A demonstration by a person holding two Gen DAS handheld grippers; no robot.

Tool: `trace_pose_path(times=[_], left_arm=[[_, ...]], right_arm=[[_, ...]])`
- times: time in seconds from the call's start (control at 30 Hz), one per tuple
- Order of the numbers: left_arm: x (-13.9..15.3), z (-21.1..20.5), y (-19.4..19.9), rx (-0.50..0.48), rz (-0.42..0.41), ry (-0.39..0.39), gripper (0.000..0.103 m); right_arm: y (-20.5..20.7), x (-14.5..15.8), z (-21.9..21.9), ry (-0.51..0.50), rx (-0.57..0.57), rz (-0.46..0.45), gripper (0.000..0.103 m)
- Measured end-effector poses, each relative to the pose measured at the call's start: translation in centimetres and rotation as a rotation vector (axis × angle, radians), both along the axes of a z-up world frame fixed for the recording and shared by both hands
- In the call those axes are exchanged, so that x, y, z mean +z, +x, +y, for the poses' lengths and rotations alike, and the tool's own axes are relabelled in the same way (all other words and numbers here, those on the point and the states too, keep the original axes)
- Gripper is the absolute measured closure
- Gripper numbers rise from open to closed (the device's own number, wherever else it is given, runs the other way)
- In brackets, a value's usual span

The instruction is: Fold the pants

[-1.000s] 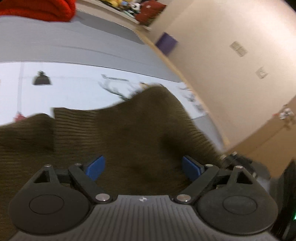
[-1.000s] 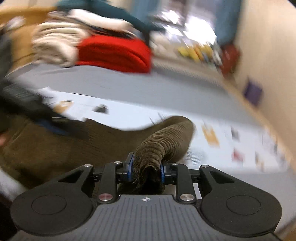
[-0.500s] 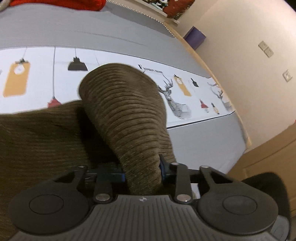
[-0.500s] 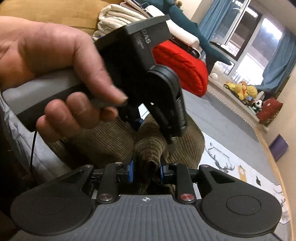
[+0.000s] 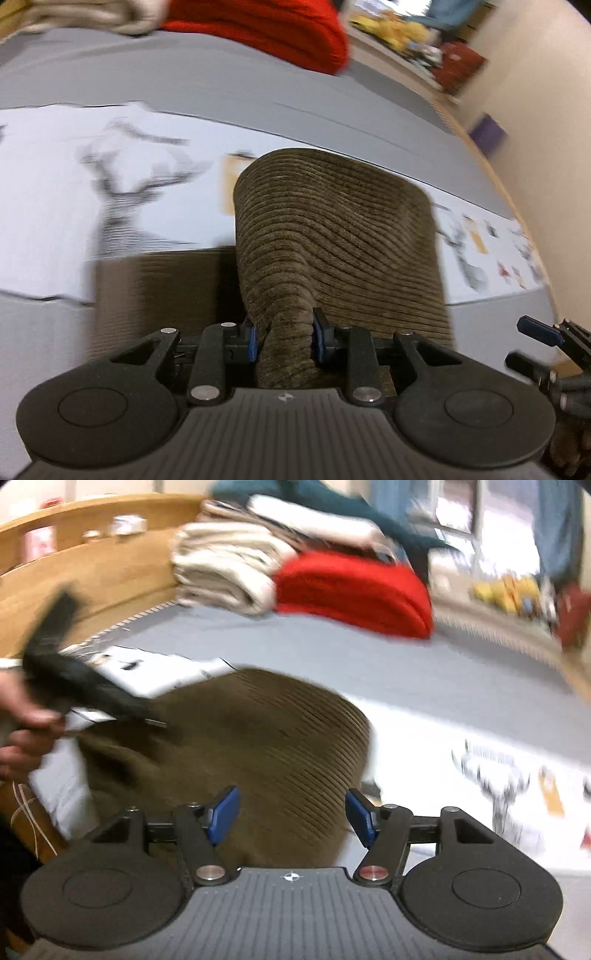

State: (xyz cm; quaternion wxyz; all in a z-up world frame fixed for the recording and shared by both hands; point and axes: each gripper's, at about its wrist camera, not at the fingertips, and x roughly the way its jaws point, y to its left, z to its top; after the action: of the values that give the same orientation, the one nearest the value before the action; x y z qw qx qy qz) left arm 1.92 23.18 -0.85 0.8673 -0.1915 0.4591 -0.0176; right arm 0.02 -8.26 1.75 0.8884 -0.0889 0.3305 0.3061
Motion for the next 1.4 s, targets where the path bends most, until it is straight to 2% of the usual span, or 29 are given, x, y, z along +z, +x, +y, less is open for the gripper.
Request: trace_pose_path(times=[0.1, 0.13, 0.17, 0.2, 0.23, 0.27, 0.37, 0.5, 0.6, 0.67, 0.73, 0.77, 0.8, 0.83, 0.87, 0.9, 0.97, 1.07, 1.17, 1.27, 1.33, 1.4], left_arm=[[-0.1, 4.1, -1.8, 0.102, 0.033, 0.056, 0.067], [-0.2, 5.2, -2.2, 0.146, 0.045, 0.074, 0.06], [-0.1, 6.3, -2.7, 0.188, 0.057, 0.096, 0.045], [-0.1, 7.5, -3.2, 0.23, 0.063, 0.107, 0.038], [0.0, 8.3, -3.4, 0.261, 0.064, 0.095, 0.026], [-0.2, 9.1, -3.6, 0.292, 0.064, 0.059, 0.018], [-1.4, 10.4, -3.2, 0.328, 0.091, -0.059, 0.018], [-3.5, 9.7, -1.5, 0.317, 0.173, -0.068, 0.016], [-5.7, 9.3, -0.9, 0.319, 0.205, -0.146, 0.014], [-6.8, 9.1, -0.5, 0.325, 0.218, -0.162, 0.009], [-7.0, 8.9, -0.3, 0.326, 0.223, -0.153, 0.01], [-6.9, 8.6, -0.2, 0.319, 0.217, -0.141, 0.016], [-6.8, 8.4, 0.0, 0.315, 0.21, -0.132, 0.02], [-6.5, 8.2, 0.1, 0.31, 0.201, -0.12, 0.028], [-6.2, 7.8, 0.2, 0.307, 0.192, -0.101, 0.035], [-5.9, 7.5, 0.5, 0.305, 0.182, -0.086, 0.037], [-5.4, 6.8, 0.9, 0.313, 0.163, -0.079, 0.045], [-4.5, 5.3, 1.9, 0.305, 0.111, -0.132, 0.054], [-4.4, 2.2, 4.1, 0.237, 0.089, -0.176, 0.055], [-5.0, -2.3, 6.7, 0.153, 0.081, -0.205, 0.056], [-5.3, -5.3, 8.1, 0.095, 0.06, -0.251, 0.056], [-5.7, -8.3, 9.2, 0.028, 0.046, -0.285, 0.056]], right_arm=[[3.0, -2.3, -0.8, 0.084, -0.062, 0.145, 0.037], [3.6, -3.3, -1.2, 0.119, -0.096, 0.196, 0.037], [4.3, -4.5, -1.6, 0.164, -0.129, 0.258, 0.037], [4.4, -5.7, -1.7, 0.2, -0.145, 0.31, 0.037], [4.6, -6.9, -1.8, 0.233, -0.158, 0.372, 0.037], [4.8, -7.9, -1.5, 0.248, -0.165, 0.415, 0.037], [4.3, -9.0, 0.2, 0.248, -0.117, 0.452, 0.036], [4.3, -10.0, 1.7, 0.243, -0.104, 0.494, 0.031], [4.8, -11.4, 2.7, 0.242, -0.132, 0.54, 0.031], [4.9, -12.2, 3.0, 0.239, -0.138, 0.546, 0.031], [5.0, -12.4, 3.3, 0.24, -0.145, 0.544, 0.031], [5.0, -12.5, 3.3, 0.252, -0.146, 0.547, 0.037], [4.9, -12.3, 3.3, 0.27, -0.152, 0.547, 0.051], [4.9, -12.2, 3.3, 0.281, -0.149, 0.538, 0.06], [4.8, -11.9, 3.3, 0.283, -0.151, 0.511, 0.075], [4.8, -11.5, 3.1, 0.289, -0.153, 0.484, 0.081], [4.8, -10.7, 2.4, 0.324, -0.161, 0.449, 0.084], [4.8, -8.7, 0.6, 0.371, -0.177, 0.373, 0.085], [4.9, -7.3, -2.5, 0.371, -0.217, 0.319, 0.086], [5.1, -7.1, -7.5, 0.36, -0.308, 0.296, 0.086], [5.6, -7.0, -10.7, 0.352, -0.368, 0.276, 0.086], [5.7, -6.7, -13.9, 0.324, -0.418, 0.226, 0.086]])
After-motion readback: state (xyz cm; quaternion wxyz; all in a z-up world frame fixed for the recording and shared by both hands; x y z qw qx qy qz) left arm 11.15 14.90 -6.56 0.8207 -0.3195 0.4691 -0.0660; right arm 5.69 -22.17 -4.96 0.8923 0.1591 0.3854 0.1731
